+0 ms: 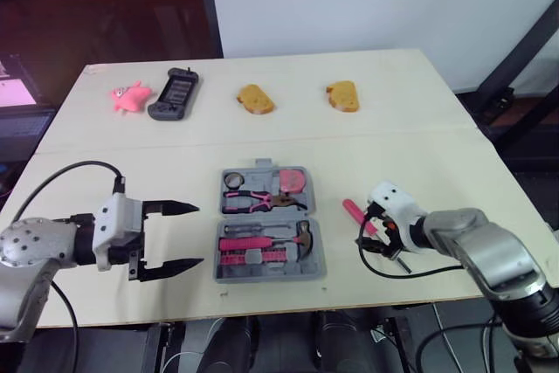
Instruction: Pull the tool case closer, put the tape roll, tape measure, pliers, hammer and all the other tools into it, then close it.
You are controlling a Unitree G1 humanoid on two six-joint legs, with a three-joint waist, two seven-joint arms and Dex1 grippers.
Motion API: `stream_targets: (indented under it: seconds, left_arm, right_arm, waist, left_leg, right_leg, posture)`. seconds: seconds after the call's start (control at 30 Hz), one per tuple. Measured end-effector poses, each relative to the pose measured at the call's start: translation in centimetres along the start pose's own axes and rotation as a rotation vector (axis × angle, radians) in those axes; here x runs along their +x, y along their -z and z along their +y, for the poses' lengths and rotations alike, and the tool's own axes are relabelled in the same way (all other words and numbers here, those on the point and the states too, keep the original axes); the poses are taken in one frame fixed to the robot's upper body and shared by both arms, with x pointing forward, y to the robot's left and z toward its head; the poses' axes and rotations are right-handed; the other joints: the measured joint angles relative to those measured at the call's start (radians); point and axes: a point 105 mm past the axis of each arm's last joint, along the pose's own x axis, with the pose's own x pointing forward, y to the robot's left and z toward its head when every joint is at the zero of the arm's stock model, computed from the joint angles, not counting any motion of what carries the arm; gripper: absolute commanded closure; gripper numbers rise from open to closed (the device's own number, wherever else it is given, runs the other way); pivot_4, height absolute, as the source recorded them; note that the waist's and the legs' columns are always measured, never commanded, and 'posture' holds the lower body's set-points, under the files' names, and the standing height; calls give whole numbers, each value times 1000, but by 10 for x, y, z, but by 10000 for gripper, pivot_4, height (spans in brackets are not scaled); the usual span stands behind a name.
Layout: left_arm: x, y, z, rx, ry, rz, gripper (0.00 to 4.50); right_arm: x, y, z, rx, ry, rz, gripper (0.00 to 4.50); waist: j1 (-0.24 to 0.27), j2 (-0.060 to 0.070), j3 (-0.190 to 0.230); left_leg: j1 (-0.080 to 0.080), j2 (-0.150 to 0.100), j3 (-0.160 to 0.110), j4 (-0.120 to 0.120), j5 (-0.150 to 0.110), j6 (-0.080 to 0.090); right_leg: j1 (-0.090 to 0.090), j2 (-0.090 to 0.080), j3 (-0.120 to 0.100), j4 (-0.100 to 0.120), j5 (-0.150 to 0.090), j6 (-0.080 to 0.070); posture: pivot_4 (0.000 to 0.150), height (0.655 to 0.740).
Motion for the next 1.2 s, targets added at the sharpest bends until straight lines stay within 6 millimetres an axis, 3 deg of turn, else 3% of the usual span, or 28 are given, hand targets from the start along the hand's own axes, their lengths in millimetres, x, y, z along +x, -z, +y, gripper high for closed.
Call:
stream_targets:
  seconds: [0.23, 0.33, 0.5, 0.93, 1.03, 1.2]
  left_arm:
    - [-3, 6, -4, -1, 7, 4, 0]
    - [-4, 8, -5, -3, 5, 10, 0]
    - [-5, 10, -7, -7, -2, 14, 0]
    - [-8, 15, -10, -30, -27, 26, 0]
    - [-9, 16, -11, -34, -35, 28, 0]
    - [-13, 17, -13, -32, -56, 34, 0]
  right_arm:
    - [8, 5, -11, 21, 20, 0, 572]
    - [11, 10, -14, 43, 27, 13, 8665]
    - [17, 12, -18, 73, 27, 13, 32754]
    - [20, 9, -18, 66, 11, 28, 32754]
    - [19, 8, -18, 71, 12, 38, 40709]
    - [16, 7, -15, 66, -8, 69, 41020]
  waist:
    - [2, 0, 0]
    - [2, 0, 0]
    - [1, 0, 0]
    - [1, 0, 0]
    - [1, 0, 0]
    - [2, 0, 0]
  left_leg:
    - [0, 0, -1, 0, 0, 0]
    - [0, 0, -1, 0, 0, 0]
    - [0, 0, -1, 0, 0, 0]
    - [0, 0, -1, 0, 0, 0]
    - [0, 0, -1, 0, 0, 0]
    - [0, 0, -1, 0, 0, 0]
  right_leg:
    - [1, 0, 0, 0, 0, 0]
    - [1, 0, 0, 0, 0, 0]
    - [1, 0, 0, 0, 0, 0]
    - [1, 0, 0, 0, 0, 0]
    - [1, 0, 0, 0, 0, 0]
    - [1, 0, 0, 0, 0, 0]
  posture:
    - [1500, 7400]
    - [1500, 7400]
    - [1500, 7400]
    - [1500, 7400]
    - [1500, 7400]
    - [1500, 7400]
